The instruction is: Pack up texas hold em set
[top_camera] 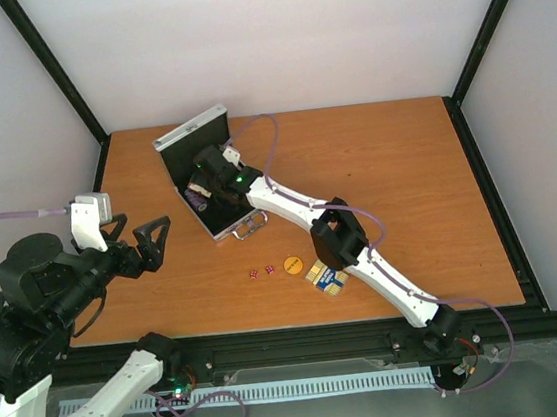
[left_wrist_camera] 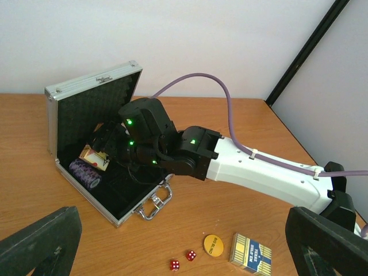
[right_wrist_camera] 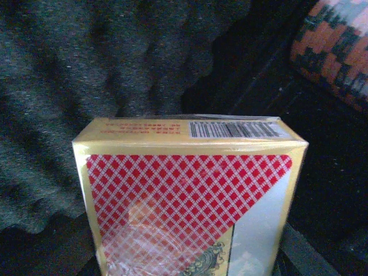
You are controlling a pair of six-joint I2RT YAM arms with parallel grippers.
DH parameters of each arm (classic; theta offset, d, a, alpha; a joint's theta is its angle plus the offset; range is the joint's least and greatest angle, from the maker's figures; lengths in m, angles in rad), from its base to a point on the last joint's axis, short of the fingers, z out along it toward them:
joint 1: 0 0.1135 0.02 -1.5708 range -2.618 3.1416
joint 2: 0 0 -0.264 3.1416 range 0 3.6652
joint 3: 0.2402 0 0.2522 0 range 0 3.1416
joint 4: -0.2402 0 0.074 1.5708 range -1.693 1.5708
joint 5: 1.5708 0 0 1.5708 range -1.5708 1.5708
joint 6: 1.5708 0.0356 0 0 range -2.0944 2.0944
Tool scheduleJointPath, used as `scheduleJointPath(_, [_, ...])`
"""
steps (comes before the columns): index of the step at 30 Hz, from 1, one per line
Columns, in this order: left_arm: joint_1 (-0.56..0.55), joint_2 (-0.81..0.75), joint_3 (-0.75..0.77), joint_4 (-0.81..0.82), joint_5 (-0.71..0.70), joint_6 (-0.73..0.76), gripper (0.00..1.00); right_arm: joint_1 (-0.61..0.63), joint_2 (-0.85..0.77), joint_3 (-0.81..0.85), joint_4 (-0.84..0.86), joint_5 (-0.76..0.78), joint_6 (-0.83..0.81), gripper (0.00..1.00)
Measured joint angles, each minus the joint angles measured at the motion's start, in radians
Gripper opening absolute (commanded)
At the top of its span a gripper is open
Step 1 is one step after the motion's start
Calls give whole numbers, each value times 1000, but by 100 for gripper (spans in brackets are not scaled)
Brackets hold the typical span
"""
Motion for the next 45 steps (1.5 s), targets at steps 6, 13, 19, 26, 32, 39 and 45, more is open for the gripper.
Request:
scheduleJointPath(6, [0, 0, 2, -16, 1, 0, 100, 3, 0, -5, -34, 46, 29, 10])
scheduleJointPath(13, [0, 0, 2, -24, 2, -1, 100, 5, 0, -9, -53, 54, 46, 29])
scheduleJointPath(19, [0, 0, 2, -28, 2, -1, 100, 5, 0, -15, -53, 51, 43, 57])
scheduleJointPath(26, [0, 0, 2, -31, 2, -2, 100, 4, 0, -15, -53, 47, 29, 92])
scheduleJointPath(32, [0, 0, 2, -31, 2, -3, 100, 5, -1, -15, -61, 43, 9, 100])
scheduleJointPath(39, [0, 0, 2, -31, 0, -10, 100, 4, -20, -18, -74, 31, -12, 100])
scheduleJointPath(45, [0, 0, 2, -31, -2, -10, 100, 4, -94, -26, -133, -17, -58, 100])
